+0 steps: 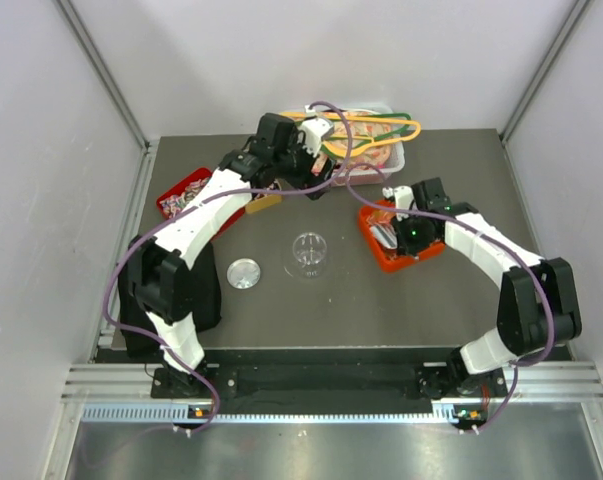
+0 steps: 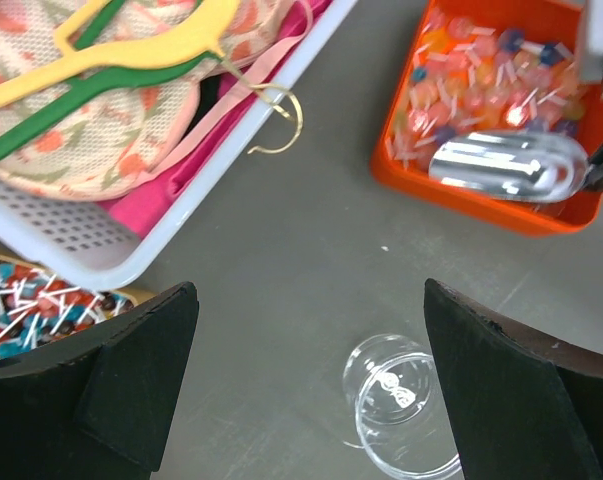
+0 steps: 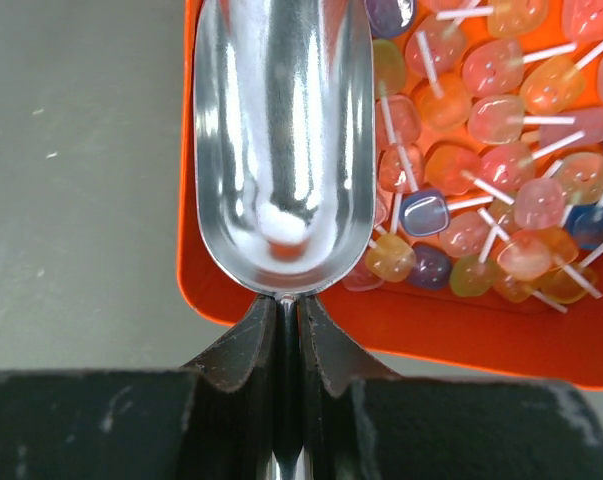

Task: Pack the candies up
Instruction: Move the storage box to the center of the board, then adjust the storage box at the center of the board.

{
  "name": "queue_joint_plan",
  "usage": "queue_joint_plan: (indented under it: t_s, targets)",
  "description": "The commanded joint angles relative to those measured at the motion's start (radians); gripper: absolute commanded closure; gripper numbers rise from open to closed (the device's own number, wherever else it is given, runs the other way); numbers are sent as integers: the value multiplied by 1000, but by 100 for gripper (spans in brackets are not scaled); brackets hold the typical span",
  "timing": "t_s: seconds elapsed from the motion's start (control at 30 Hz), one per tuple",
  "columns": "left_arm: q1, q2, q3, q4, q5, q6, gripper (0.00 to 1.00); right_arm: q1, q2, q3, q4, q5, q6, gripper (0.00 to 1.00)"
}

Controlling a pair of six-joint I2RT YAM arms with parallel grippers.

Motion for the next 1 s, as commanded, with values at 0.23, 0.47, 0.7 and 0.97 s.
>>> queue_joint_plan:
  t_s: [0.23, 0.47, 0.7, 0.97]
  targets:
    - [-54, 57, -17, 126, 59, -1, 1, -57, -143, 74, -45, 66, -34, 100]
    - [-119, 207, 72, 200, 30, 70, 5, -140, -152, 170, -174, 157, -193, 100]
    - [-149, 370, 192, 215, 13, 31, 14, -151, -197, 238, -289, 181, -337, 100]
    - [-163, 438, 213, 264, -29, 21, 25, -151, -252, 264, -369, 162, -408, 100]
